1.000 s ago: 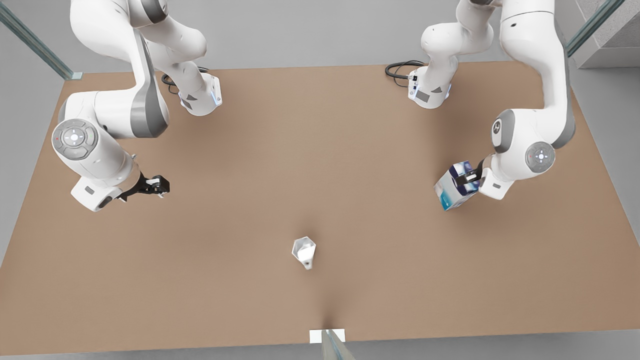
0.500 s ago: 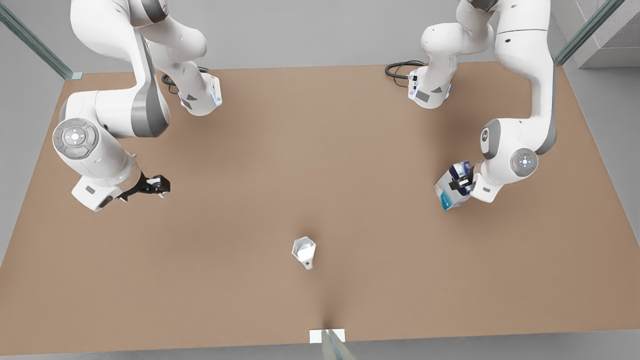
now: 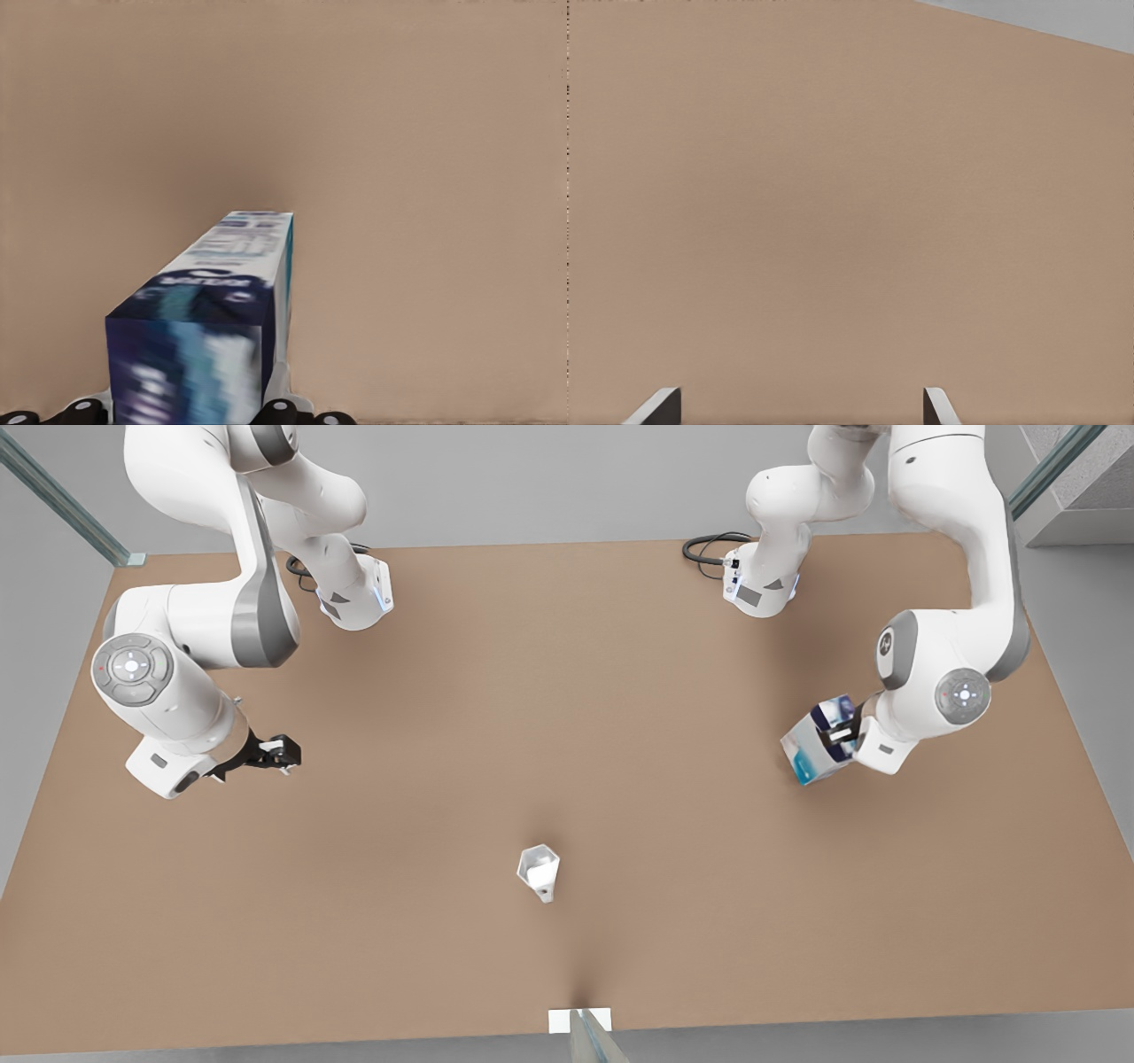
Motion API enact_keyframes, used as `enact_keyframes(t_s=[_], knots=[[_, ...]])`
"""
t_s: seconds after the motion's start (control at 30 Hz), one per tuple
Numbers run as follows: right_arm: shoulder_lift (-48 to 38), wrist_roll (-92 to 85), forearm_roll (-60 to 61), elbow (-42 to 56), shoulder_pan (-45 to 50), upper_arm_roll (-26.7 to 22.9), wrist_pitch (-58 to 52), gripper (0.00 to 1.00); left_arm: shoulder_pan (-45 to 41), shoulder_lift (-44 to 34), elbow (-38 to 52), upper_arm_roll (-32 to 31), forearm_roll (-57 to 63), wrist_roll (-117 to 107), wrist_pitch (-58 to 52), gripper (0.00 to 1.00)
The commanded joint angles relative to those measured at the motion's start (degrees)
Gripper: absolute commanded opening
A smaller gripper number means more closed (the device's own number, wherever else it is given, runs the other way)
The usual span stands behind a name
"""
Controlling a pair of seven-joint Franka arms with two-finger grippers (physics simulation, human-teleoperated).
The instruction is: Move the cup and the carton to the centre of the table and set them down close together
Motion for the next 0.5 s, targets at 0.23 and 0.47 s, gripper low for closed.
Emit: enact_keyframes(t_s=[0.23, 0.47], knots=[[0.0, 0.0, 0.7, 0.4, 0.0, 0.0, 0.0, 1.00, -17.5, 3.2, 8.4, -0.2, -5.4, -24.8, -4.0, 0.49], [0.0, 0.0, 0.8, 0.4, 0.0, 0.0, 0.0, 1.00, -34.7, 13.5, 19.1, -0.1, -16.0, -66.9, 2.5, 0.49]])
